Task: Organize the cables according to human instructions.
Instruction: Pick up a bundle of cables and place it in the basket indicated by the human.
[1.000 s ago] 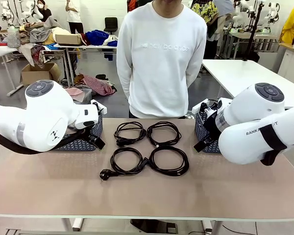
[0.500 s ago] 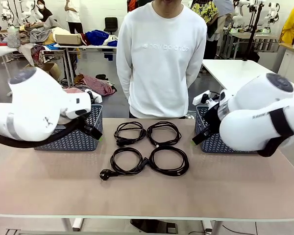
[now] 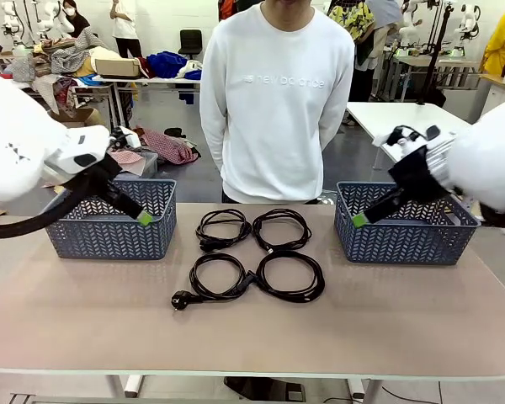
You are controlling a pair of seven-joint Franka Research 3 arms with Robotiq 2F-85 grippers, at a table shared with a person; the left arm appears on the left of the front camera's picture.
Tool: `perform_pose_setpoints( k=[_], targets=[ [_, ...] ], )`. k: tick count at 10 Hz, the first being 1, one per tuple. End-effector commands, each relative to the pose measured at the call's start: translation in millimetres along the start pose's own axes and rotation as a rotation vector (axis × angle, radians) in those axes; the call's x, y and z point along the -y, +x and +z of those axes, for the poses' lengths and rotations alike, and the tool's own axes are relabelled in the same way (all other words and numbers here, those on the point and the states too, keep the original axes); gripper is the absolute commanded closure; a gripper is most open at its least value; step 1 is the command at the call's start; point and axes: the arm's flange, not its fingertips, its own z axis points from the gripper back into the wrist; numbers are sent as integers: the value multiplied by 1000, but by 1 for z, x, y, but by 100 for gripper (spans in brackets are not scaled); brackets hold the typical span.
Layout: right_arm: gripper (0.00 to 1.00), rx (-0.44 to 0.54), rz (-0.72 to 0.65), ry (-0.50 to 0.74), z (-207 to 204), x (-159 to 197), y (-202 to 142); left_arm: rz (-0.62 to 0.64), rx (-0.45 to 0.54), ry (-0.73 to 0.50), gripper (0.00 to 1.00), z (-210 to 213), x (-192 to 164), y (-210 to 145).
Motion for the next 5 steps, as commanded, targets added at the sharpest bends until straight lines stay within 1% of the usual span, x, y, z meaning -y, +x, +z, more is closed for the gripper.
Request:
perform_pose_setpoints(
  k=[1, 3, 5],
  targets=[
    [0, 54, 7, 93, 11, 24, -7, -8, 29, -91, 0, 4, -20, -1],
    [0, 99, 7, 132, 29, 41, -16, -10, 55, -127, 0, 14, -30, -6],
    [0, 121, 3, 141, 36, 51, -20, -7, 86, -149, 0, 23, -35, -9]
  ],
)
